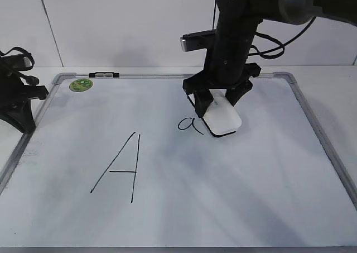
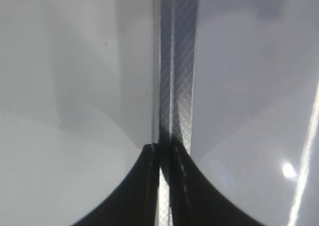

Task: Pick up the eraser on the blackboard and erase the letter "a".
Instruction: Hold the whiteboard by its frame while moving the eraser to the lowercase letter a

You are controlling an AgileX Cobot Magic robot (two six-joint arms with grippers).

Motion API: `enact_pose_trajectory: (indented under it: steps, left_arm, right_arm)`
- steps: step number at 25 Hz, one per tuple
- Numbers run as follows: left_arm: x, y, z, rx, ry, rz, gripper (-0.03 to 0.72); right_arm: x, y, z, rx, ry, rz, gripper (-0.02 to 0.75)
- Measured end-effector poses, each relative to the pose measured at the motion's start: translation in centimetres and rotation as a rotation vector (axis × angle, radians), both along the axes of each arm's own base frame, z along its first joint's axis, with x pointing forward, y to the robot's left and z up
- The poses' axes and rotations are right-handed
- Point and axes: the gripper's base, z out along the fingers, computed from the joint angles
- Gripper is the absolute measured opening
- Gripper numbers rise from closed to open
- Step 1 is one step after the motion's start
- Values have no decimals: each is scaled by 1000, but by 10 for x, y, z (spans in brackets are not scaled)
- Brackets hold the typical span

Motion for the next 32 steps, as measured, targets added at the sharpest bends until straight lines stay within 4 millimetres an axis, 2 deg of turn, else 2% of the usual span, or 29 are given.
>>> enact_pose_trajectory:
  steps: [21,32]
  left_arm:
    - [0,0,0,0,2,0,29]
    - [0,0,0,0,2,0,29]
  right_arm:
    - [0,0,-1,-9,-2,20,529]
    - [4,-1,-16,-44,17,30,529]
